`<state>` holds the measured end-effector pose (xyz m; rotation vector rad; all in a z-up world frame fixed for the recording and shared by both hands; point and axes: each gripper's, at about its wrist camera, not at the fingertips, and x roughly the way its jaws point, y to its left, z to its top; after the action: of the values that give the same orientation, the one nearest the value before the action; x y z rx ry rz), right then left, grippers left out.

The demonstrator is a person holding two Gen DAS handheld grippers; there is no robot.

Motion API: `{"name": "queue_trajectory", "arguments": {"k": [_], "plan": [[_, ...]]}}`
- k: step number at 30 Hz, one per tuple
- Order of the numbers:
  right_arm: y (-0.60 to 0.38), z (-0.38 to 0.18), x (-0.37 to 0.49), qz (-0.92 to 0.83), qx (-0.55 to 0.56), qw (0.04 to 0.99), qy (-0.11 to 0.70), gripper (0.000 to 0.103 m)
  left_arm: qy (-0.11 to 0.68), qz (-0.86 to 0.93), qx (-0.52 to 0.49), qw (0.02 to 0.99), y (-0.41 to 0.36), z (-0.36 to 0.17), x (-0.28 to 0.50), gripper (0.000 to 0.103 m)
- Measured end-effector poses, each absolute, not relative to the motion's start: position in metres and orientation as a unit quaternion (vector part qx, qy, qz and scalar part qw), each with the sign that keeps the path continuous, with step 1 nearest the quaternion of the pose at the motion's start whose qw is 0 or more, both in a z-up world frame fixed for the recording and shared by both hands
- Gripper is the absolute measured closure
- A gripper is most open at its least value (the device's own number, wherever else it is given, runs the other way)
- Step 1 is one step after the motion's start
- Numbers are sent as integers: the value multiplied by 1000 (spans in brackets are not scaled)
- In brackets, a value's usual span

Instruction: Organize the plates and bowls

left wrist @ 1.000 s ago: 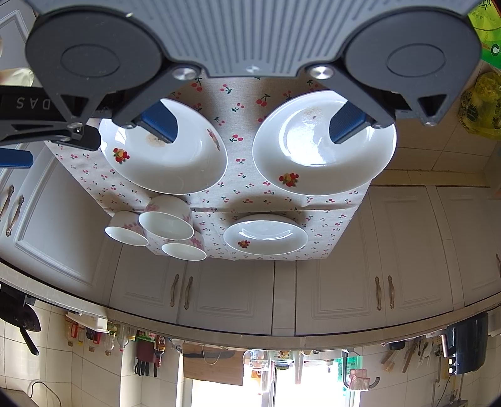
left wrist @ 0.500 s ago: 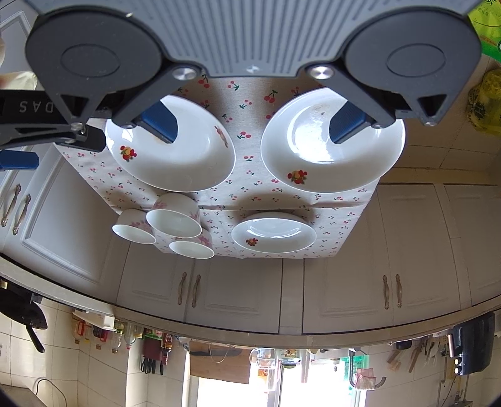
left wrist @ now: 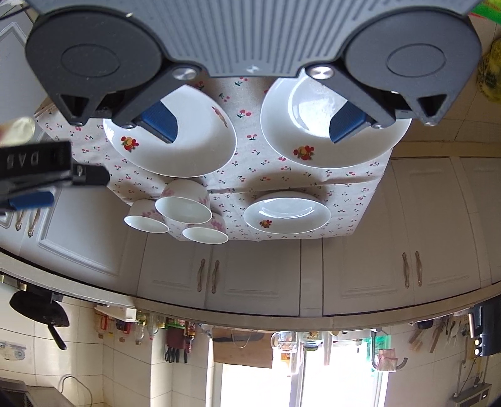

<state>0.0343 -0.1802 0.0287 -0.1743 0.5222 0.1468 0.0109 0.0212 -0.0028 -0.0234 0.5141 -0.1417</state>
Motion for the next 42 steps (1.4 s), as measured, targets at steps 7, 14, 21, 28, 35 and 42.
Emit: {"name": "queue_trajectory", "arguments": {"k": [7,14,21,28,35,42], "plan": [[-169,35,64,179,-78,949,249,0,265,-83,-21,961,56,-13,19,1],[-129,24,101,277,-59,915,286,0,289,-104,-42,951,99,-28,21,1],[-82,7,128,336,-83,881,322,0,326,-116,-26,938,129,-48,18,1],[-53,-16,154,376,-80,848,364,0,346,-126,-6,930,158,-66,20,1],[-34,-38,182,372,-81,828,411,0,352,-180,36,918,157,-76,37,1],[-22,-49,206,386,-80,802,449,0,360,-218,55,905,156,-81,52,2]]}}
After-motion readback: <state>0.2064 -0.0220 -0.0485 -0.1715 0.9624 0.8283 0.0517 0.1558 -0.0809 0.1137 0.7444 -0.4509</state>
